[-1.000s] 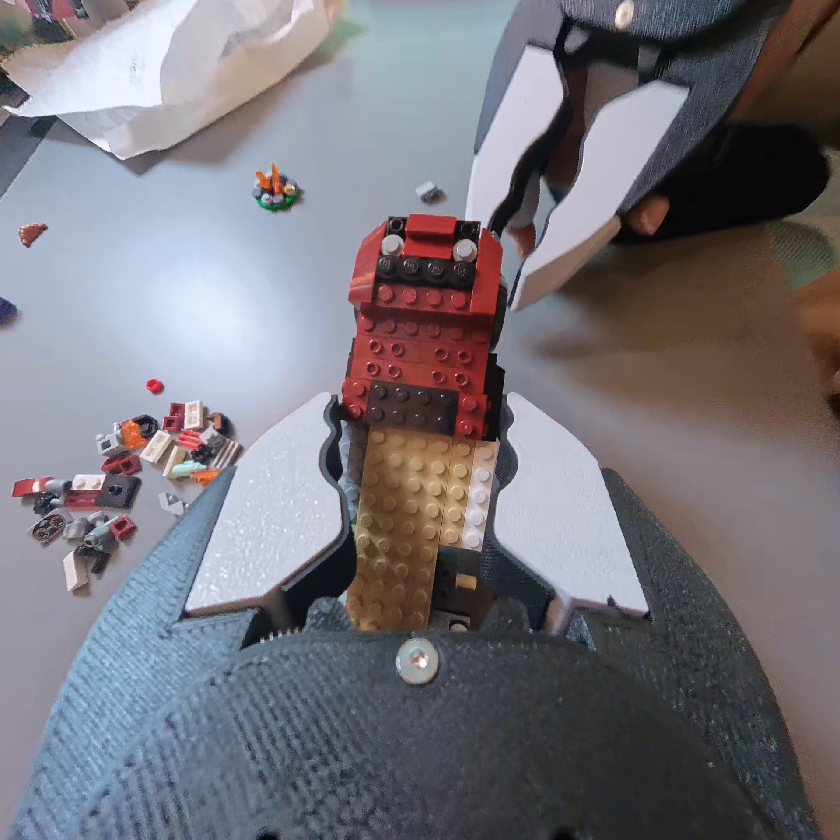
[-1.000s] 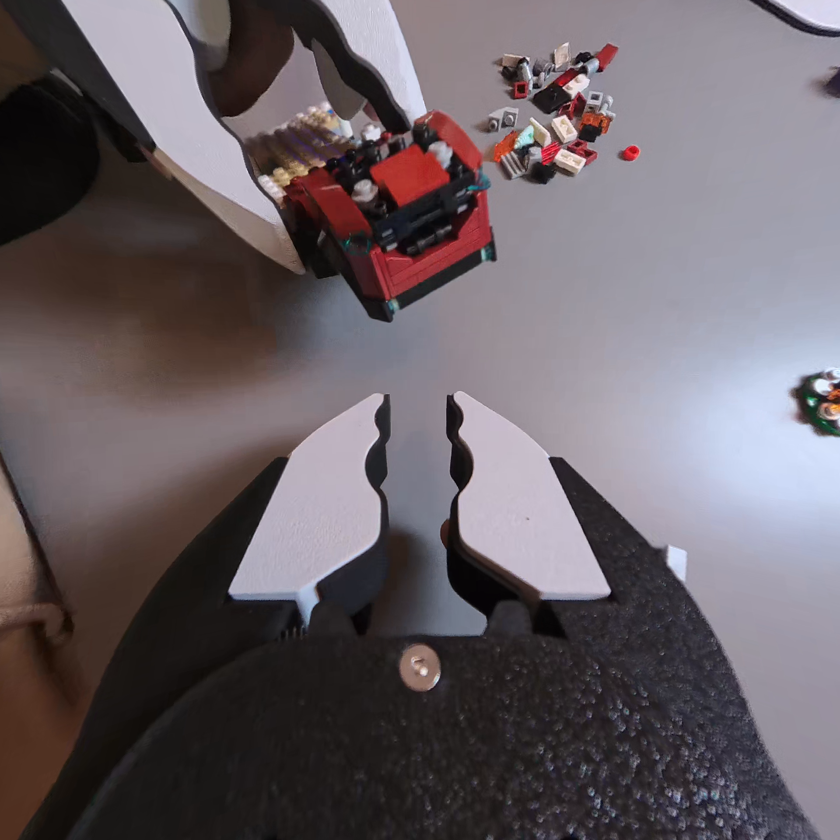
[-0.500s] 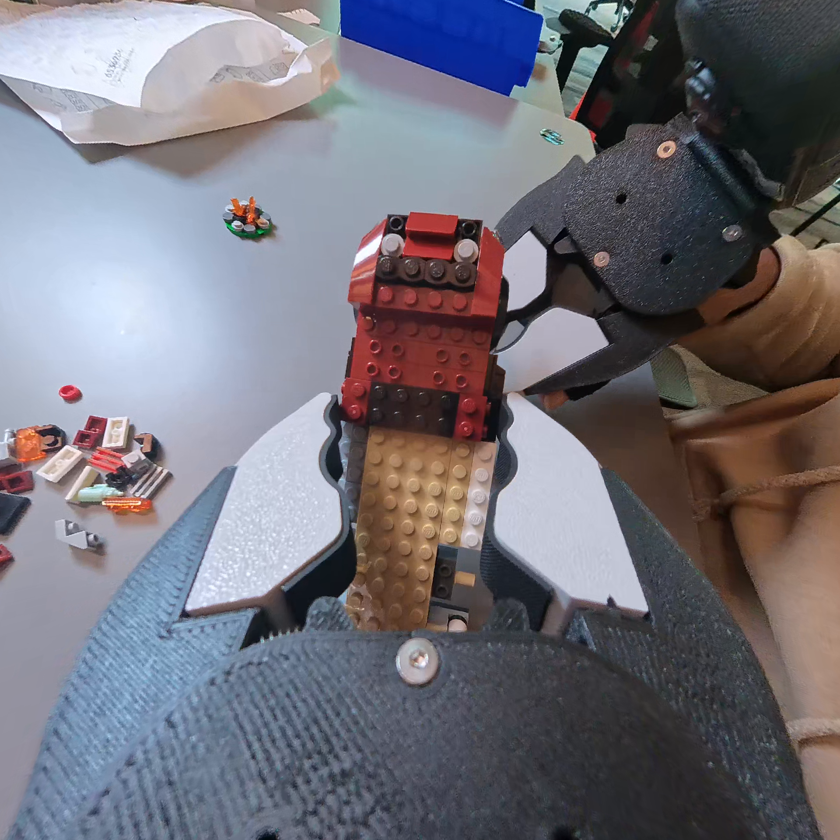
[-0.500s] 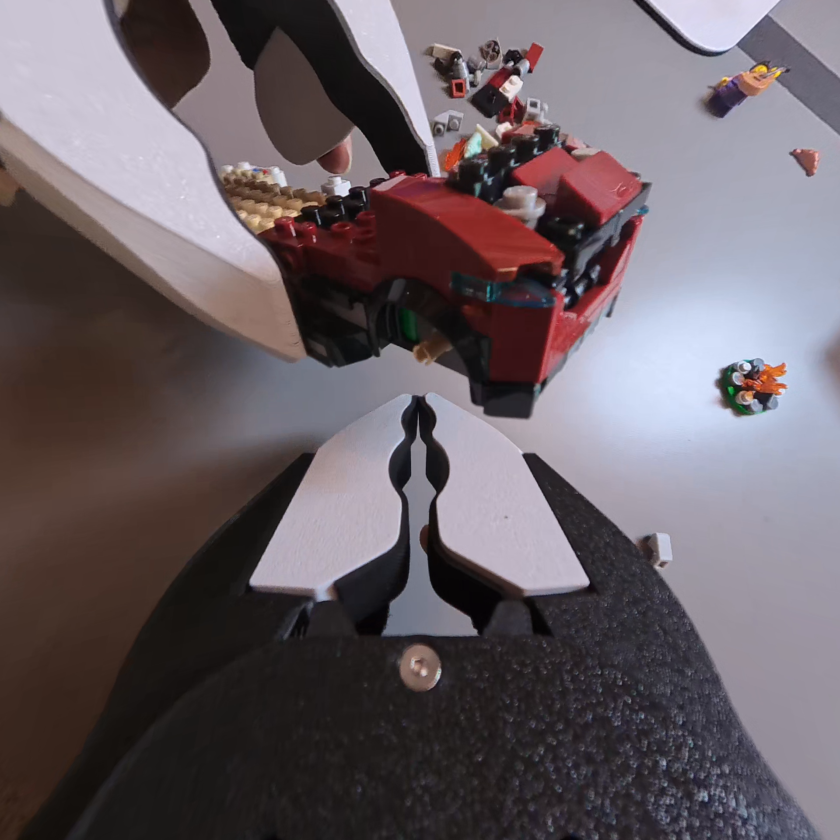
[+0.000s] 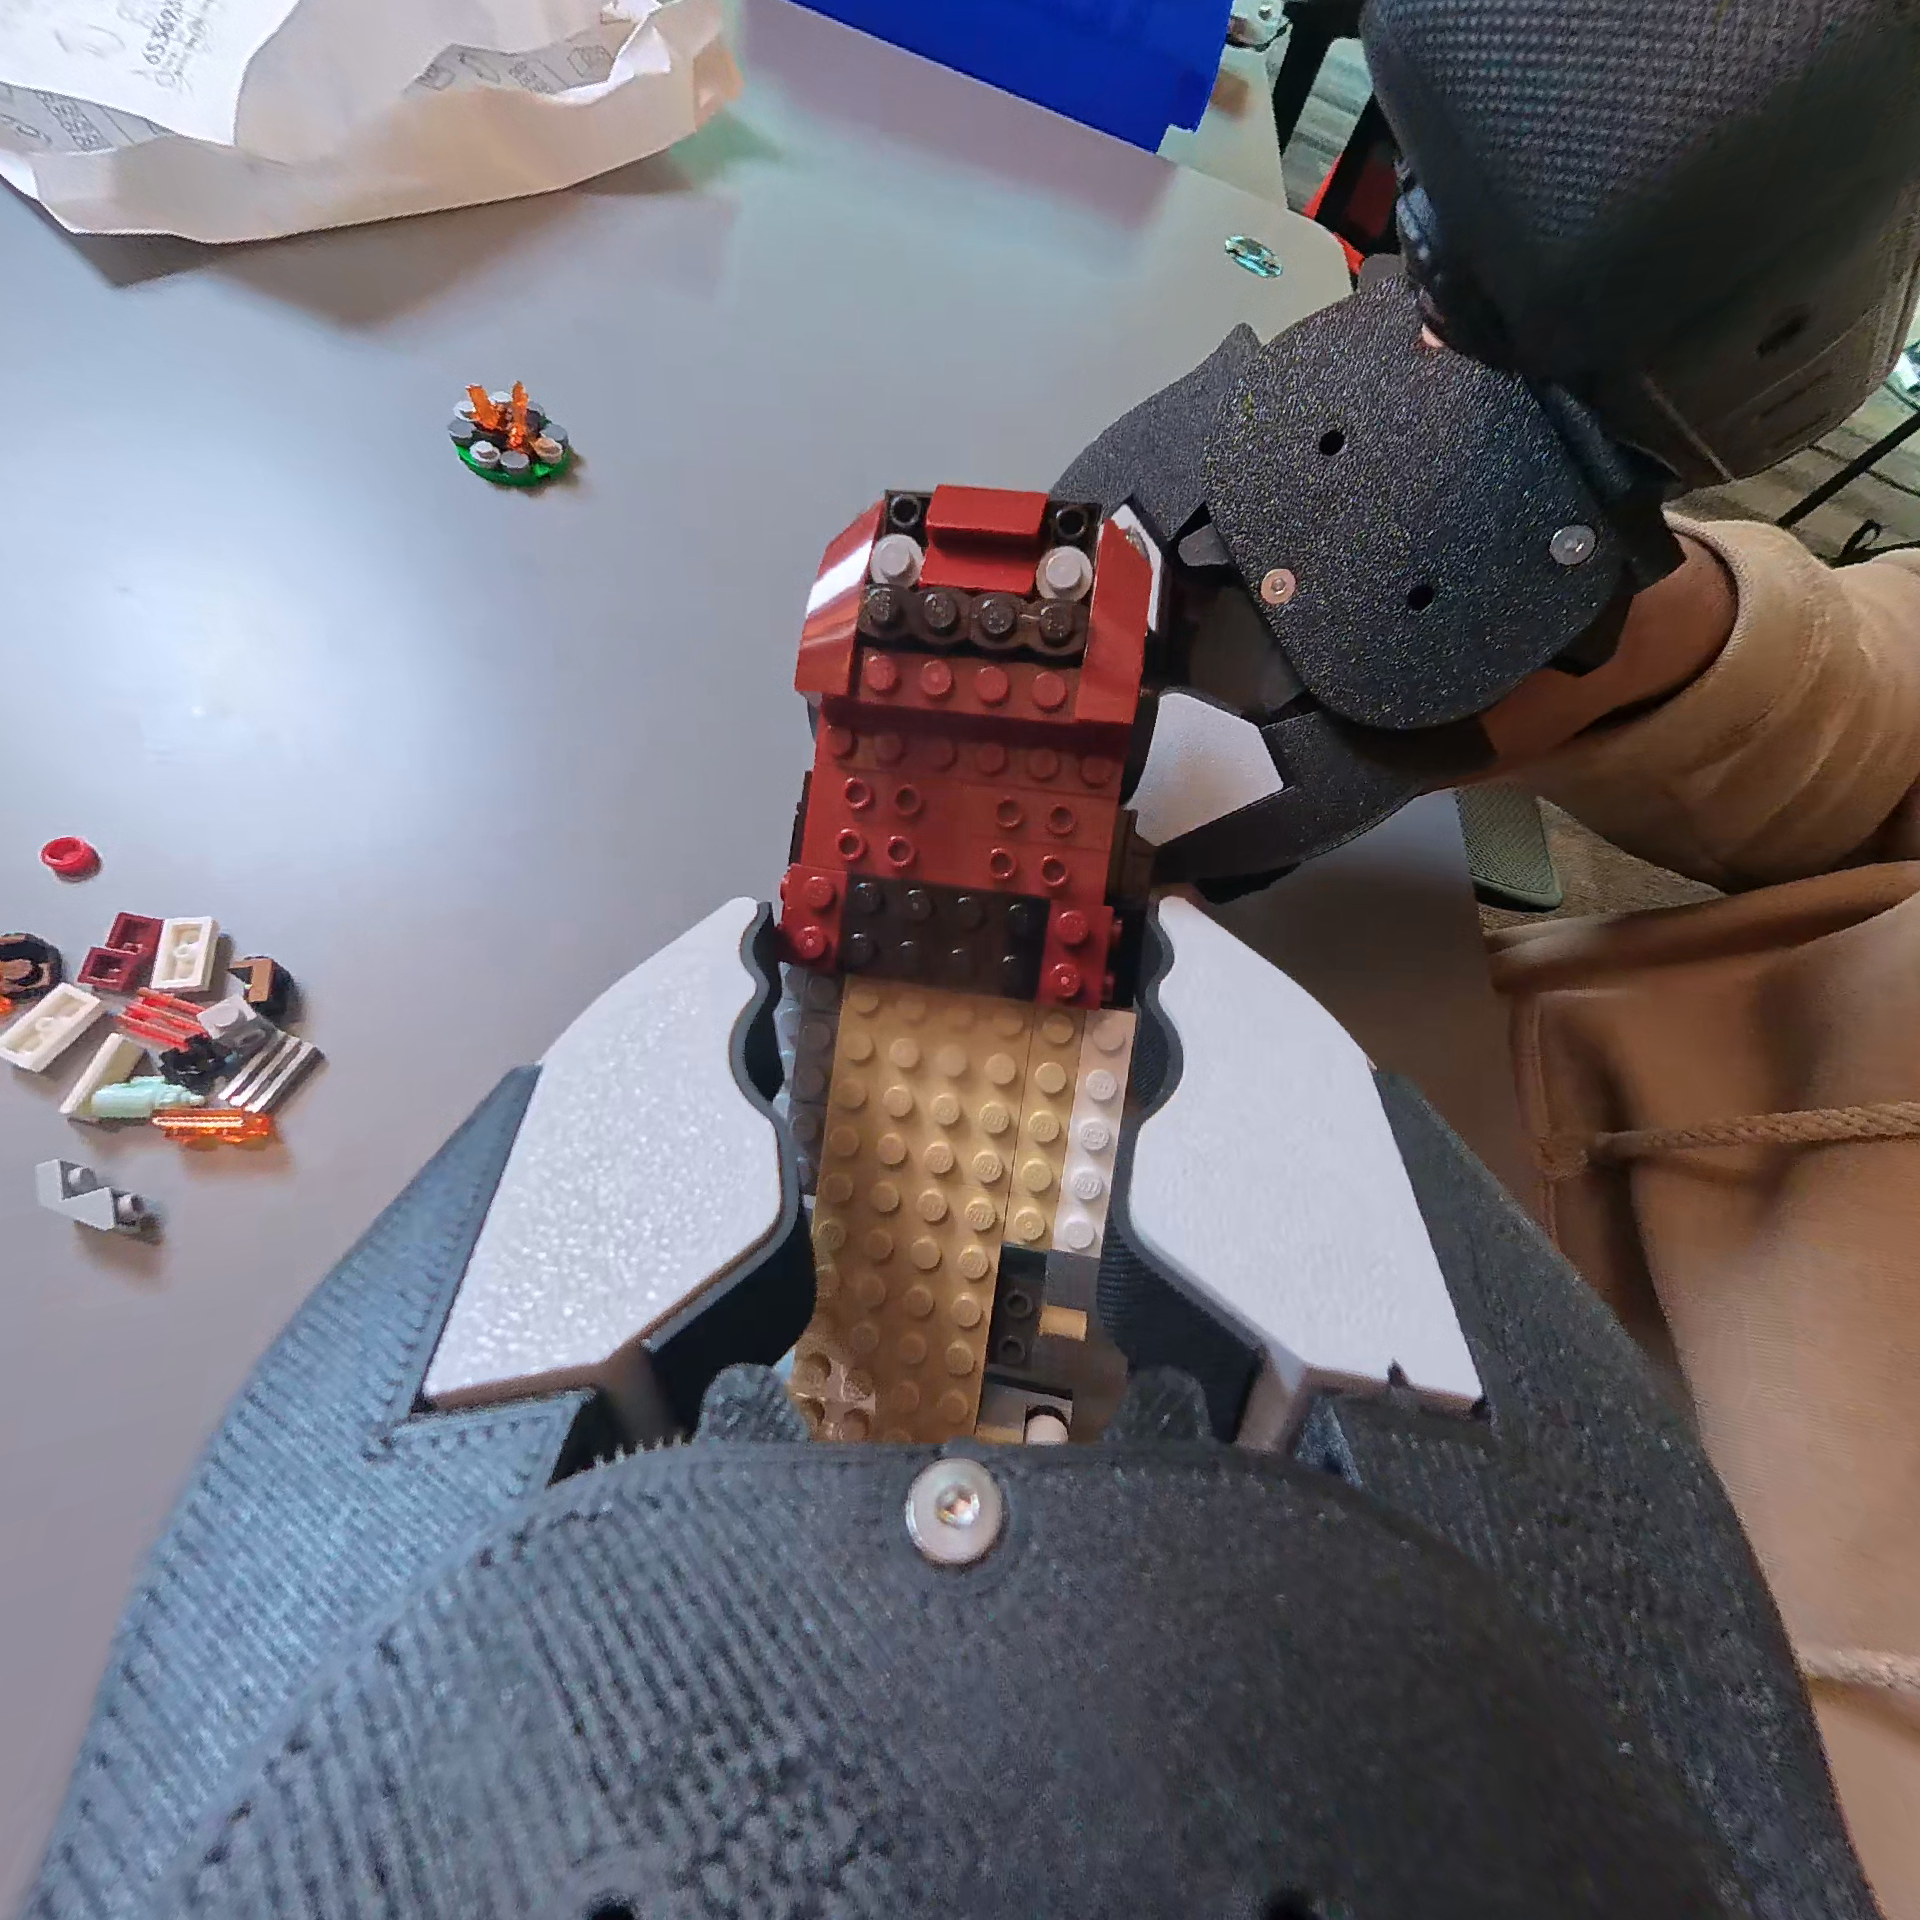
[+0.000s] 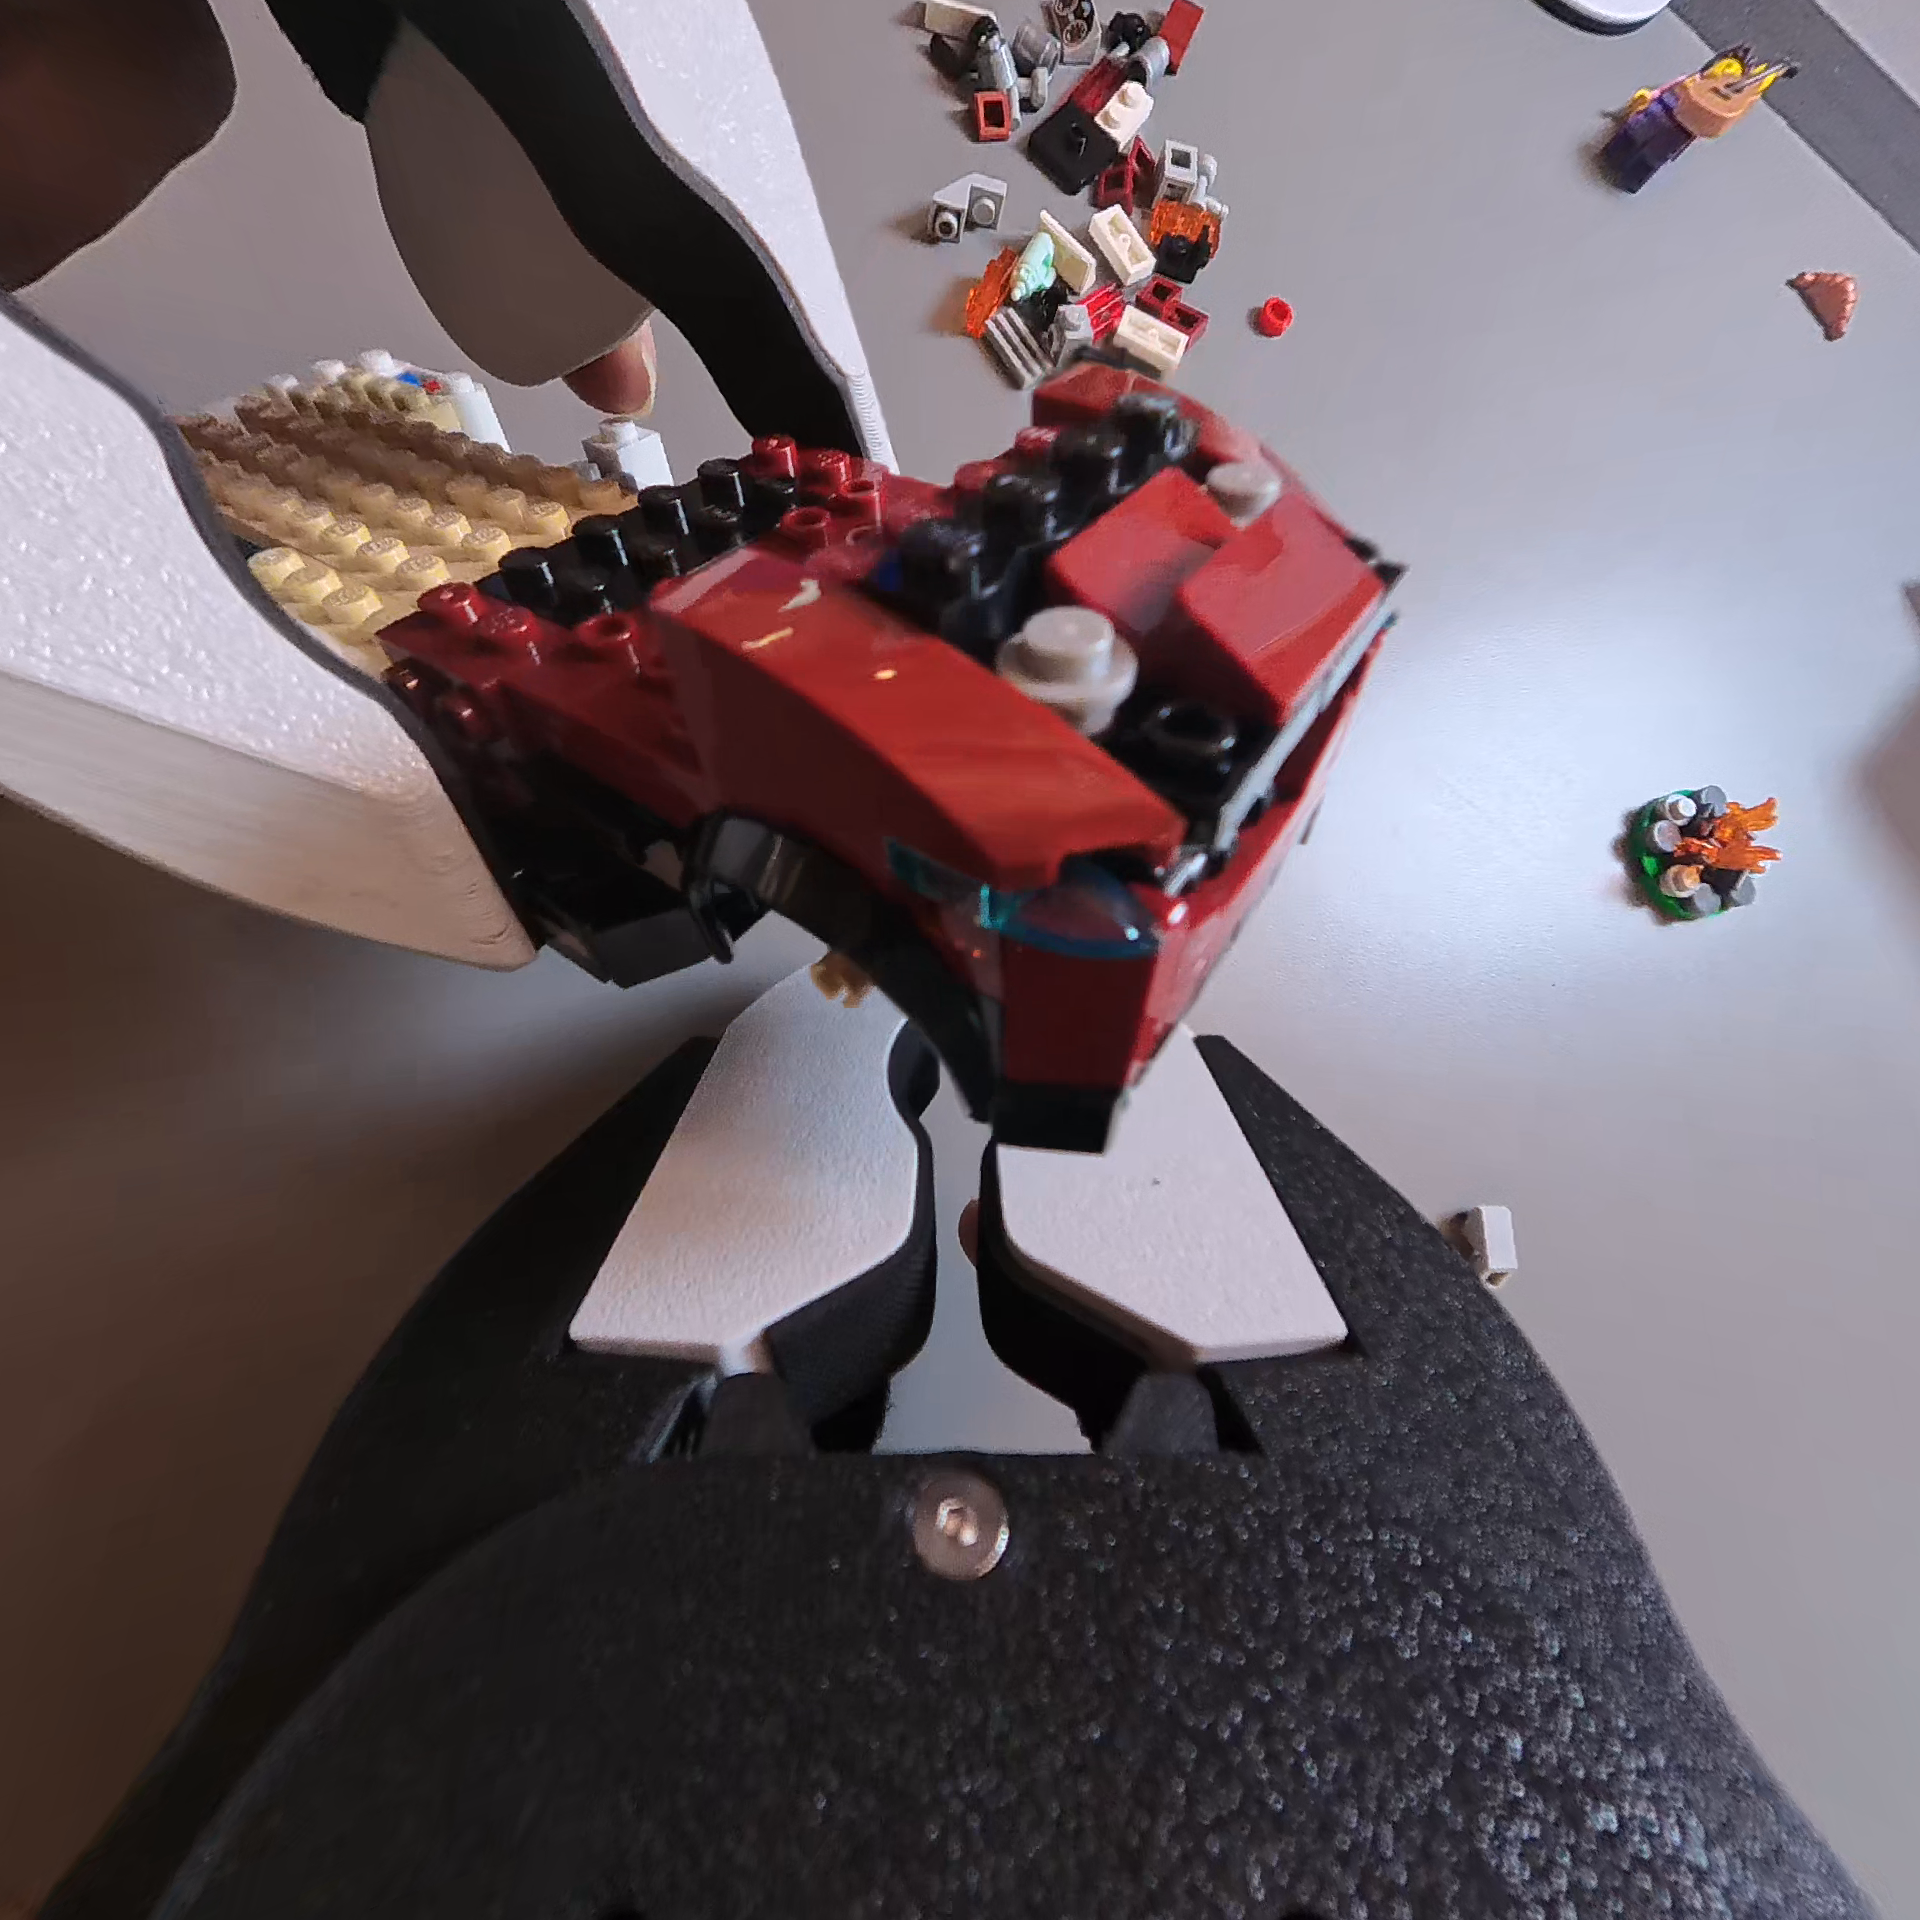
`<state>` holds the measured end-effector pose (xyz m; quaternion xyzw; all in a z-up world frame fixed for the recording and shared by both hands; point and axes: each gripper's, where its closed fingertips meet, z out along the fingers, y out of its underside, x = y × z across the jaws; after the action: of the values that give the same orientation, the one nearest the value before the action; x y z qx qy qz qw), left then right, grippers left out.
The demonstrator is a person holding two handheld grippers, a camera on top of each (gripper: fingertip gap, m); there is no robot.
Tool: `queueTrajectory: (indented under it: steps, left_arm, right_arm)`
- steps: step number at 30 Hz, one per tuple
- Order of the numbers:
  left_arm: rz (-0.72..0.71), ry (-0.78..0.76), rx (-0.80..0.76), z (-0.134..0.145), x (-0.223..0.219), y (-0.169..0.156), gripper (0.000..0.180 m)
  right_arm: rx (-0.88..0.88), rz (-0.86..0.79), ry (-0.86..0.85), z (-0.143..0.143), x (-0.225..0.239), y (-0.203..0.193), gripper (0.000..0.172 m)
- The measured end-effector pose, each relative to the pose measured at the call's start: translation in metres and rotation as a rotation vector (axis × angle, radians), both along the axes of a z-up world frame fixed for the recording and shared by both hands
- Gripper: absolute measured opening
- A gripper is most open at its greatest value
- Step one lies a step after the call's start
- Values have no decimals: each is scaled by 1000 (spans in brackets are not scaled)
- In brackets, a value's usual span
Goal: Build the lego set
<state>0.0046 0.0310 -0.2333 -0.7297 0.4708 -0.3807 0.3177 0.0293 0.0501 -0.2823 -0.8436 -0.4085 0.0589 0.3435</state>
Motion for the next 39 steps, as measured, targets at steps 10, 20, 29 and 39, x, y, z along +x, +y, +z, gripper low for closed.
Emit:
queueTrajectory:
  steps: [10,20,29,39]
  left_arm:
    - [-9,72,123,-9,-2,1,67]
    - [-29,145,236,-18,-2,1,67]
    - [8,125,208,-15,-10,8,67]
    - [39,394,280,-49,-43,22,66]
  right_arm:
    - [-47,8,-37,-5,8,-1,0]
    - [-62,7,-51,-9,13,-1,0]
    - [-63,25,-1,-8,12,-4,1]
    - [168,93,295,59,29,12,23]
